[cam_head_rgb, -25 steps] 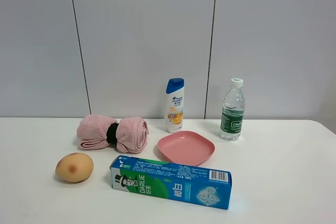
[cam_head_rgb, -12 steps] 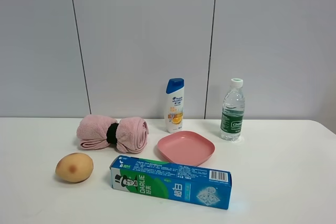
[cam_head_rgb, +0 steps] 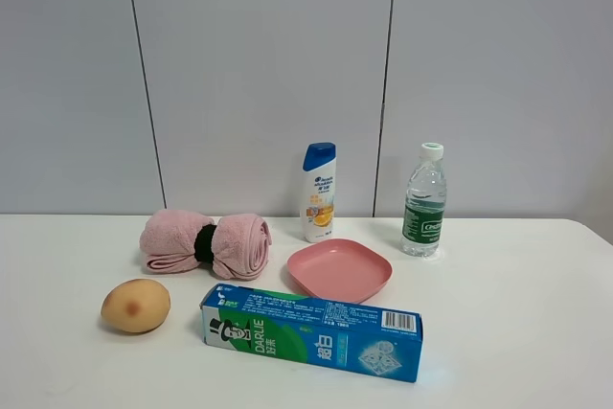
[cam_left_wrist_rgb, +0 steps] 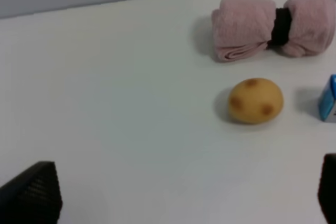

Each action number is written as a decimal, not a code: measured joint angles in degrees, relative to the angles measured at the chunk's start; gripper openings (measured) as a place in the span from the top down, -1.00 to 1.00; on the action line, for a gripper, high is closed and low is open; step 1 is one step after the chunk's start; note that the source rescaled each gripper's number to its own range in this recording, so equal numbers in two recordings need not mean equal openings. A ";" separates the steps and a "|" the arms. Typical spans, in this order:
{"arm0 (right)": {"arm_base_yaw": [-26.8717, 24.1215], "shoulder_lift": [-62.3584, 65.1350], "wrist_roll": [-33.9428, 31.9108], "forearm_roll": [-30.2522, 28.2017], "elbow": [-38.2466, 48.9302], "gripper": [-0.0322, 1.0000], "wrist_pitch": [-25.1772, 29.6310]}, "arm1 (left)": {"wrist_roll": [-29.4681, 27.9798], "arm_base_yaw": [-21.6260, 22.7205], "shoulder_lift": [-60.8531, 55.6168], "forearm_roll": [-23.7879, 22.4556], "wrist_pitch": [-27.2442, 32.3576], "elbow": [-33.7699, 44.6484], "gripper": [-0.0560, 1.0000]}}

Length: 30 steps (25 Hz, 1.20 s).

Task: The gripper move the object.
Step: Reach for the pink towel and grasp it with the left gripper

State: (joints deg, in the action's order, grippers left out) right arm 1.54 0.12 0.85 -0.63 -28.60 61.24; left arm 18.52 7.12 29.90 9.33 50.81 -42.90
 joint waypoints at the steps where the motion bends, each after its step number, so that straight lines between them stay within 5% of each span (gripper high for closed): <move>1: 0.00 0.00 0.00 0.00 0.00 -1.00 0.00 | 2.08 0.00 2.07 0.34 -0.85 -0.63 -1.00; 11: 0.00 0.00 0.00 0.00 0.00 -1.00 0.00 | 26.55 -1.28 16.28 7.54 -12.94 -2.03 -0.96; 18: 0.00 0.00 0.00 0.00 0.00 -1.00 0.00 | 39.47 -11.27 21.40 7.55 -20.20 -2.03 -0.96; 26: 0.00 0.00 0.00 0.00 0.00 -1.00 0.00 | 42.13 -26.19 28.96 6.60 -26.85 -2.03 -0.96; 30: 0.00 0.00 0.00 0.00 0.00 -1.00 0.00 | 42.13 -32.42 33.75 1.11 -27.75 -2.03 -0.96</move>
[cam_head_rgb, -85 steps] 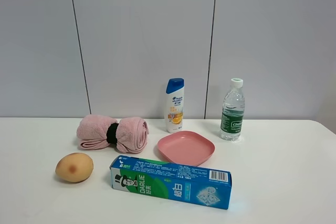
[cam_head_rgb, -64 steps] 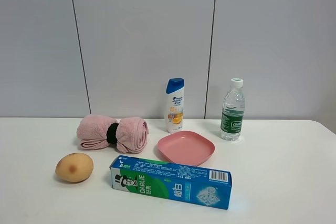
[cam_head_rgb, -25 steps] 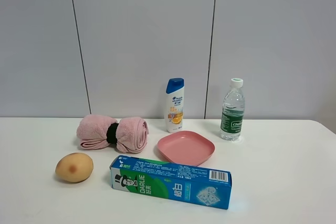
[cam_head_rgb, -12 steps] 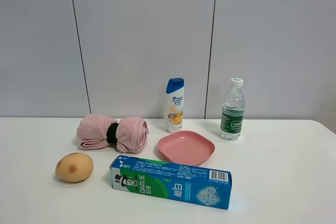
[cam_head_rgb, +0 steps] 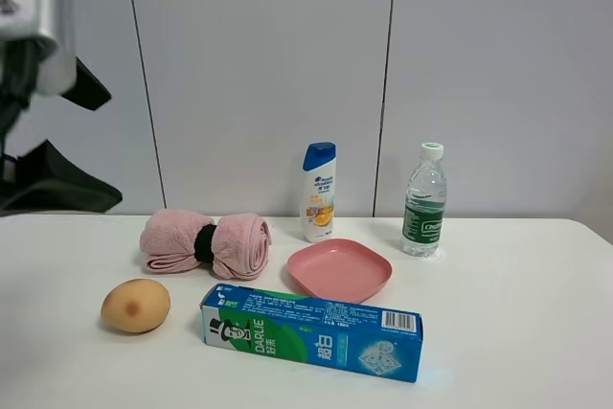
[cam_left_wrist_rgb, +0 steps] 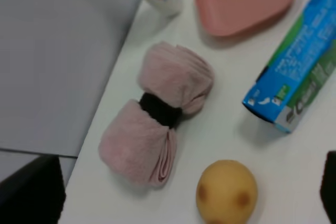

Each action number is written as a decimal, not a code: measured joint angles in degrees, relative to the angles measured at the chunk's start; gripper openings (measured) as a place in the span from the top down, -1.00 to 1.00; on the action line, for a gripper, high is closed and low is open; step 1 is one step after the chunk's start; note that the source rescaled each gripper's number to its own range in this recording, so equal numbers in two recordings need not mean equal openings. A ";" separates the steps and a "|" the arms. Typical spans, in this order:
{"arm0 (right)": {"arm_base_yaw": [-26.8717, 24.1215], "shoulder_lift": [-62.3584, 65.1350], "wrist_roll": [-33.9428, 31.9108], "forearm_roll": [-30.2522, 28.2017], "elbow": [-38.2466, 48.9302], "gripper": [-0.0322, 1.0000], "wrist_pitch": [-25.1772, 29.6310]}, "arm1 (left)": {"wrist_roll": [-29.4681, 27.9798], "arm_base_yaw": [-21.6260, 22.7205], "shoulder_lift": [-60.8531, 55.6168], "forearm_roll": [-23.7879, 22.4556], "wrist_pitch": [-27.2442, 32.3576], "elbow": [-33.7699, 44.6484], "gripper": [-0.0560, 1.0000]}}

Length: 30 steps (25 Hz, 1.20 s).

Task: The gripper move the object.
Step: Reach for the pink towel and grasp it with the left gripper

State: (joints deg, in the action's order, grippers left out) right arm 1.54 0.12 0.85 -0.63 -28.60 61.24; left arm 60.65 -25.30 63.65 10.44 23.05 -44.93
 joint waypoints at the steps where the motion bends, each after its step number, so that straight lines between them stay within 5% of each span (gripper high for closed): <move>1: 0.00 0.00 0.00 0.00 0.00 -1.00 0.00 | 0.00 -0.68 1.14 -1.86 -0.45 0.00 -0.96; 7: 0.00 0.00 0.00 0.00 0.00 -1.00 0.00 | -0.41 -1.10 10.28 -10.44 -0.51 -4.57 -0.96; 30: 0.00 0.00 0.00 0.00 0.00 -1.00 0.00 | -0.62 1.27 40.07 -12.97 -0.38 -26.52 -0.95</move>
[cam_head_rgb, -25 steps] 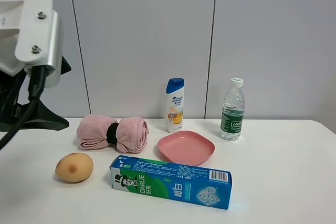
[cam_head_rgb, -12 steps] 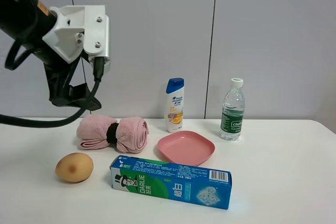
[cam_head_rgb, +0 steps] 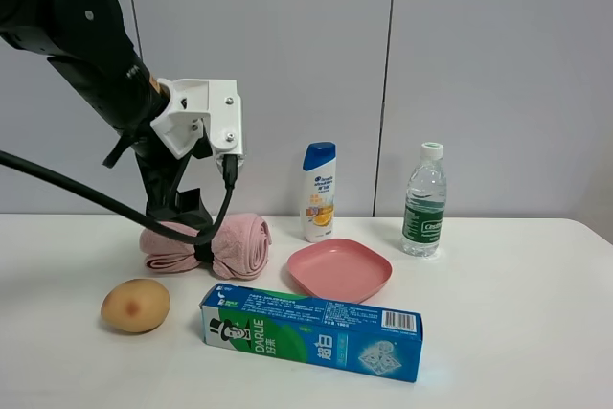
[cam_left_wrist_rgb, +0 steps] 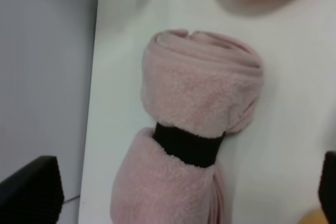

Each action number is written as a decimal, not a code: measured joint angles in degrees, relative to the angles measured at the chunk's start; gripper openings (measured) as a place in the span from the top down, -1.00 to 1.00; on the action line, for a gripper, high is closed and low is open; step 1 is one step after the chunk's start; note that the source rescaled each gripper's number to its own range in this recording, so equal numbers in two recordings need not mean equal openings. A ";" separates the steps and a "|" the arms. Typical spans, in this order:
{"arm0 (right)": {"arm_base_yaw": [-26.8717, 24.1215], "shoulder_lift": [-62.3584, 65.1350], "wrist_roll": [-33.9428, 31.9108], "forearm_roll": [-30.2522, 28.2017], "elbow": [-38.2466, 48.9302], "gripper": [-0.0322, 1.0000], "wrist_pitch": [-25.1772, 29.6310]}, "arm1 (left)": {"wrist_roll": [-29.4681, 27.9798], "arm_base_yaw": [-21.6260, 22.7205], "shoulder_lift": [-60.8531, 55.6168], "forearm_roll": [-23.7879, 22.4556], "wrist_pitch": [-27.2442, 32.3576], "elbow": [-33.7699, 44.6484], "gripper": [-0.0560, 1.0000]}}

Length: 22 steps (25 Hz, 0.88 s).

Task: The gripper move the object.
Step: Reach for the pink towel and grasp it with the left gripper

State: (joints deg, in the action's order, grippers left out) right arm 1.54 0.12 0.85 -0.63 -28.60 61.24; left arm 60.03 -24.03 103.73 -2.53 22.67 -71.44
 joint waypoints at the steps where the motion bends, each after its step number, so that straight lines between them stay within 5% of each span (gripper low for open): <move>1: 0.00 0.00 0.00 0.00 0.00 -1.00 0.00 | 0.00 0.33 0.78 -0.76 -0.20 -0.33 -0.95; 13: 0.00 0.00 0.00 0.00 0.00 -1.00 0.00 | 0.00 2.46 7.62 -6.21 -11.70 -1.12 -0.95; 22: 0.00 0.00 0.00 0.00 0.00 -1.00 0.00 | 0.00 3.04 12.17 -7.09 -12.25 -1.29 -0.95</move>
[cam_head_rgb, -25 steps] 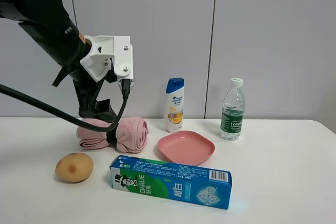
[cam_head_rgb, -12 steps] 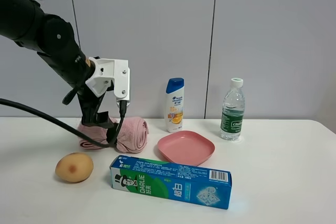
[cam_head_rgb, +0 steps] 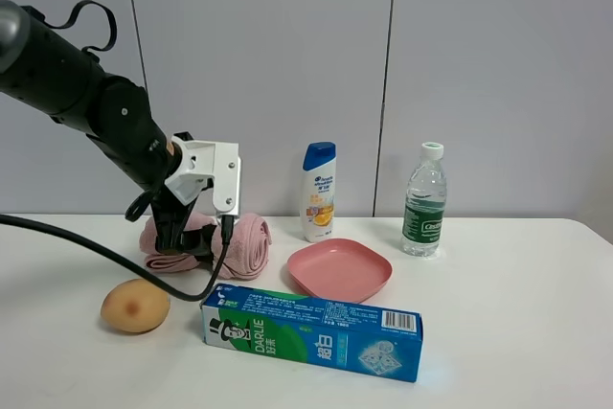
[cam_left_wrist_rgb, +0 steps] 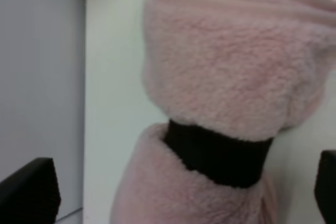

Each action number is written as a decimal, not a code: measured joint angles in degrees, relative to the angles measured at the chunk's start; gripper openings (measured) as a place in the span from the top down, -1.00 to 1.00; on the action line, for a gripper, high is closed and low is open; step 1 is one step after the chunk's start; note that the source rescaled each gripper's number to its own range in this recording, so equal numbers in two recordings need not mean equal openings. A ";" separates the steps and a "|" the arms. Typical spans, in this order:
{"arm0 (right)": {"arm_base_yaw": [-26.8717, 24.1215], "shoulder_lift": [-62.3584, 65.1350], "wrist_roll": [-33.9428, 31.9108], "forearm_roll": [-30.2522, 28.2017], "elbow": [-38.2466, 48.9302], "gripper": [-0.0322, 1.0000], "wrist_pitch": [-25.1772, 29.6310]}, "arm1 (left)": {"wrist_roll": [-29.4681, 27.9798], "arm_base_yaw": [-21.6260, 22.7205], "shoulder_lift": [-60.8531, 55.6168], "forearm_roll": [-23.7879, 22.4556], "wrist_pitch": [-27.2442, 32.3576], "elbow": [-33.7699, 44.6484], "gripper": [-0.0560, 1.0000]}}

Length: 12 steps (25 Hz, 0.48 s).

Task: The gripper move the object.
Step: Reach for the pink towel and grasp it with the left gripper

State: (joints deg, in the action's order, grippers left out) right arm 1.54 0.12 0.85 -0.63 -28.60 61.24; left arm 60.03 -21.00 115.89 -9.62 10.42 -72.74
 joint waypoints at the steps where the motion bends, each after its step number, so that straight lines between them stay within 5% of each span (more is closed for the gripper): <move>1: 0.00 0.00 0.00 0.00 0.00 -1.00 0.00 | 0.00 0.00 0.23 -0.12 -0.11 0.00 -0.95; 12: 0.00 0.00 0.00 0.00 0.00 -1.00 0.00 | 0.23 0.00 4.96 -1.14 -0.65 -1.82 -0.95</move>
State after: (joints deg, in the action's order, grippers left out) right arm 1.54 0.12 0.85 -0.63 -28.60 61.24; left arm 60.25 -21.00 120.85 -10.75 9.77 -74.56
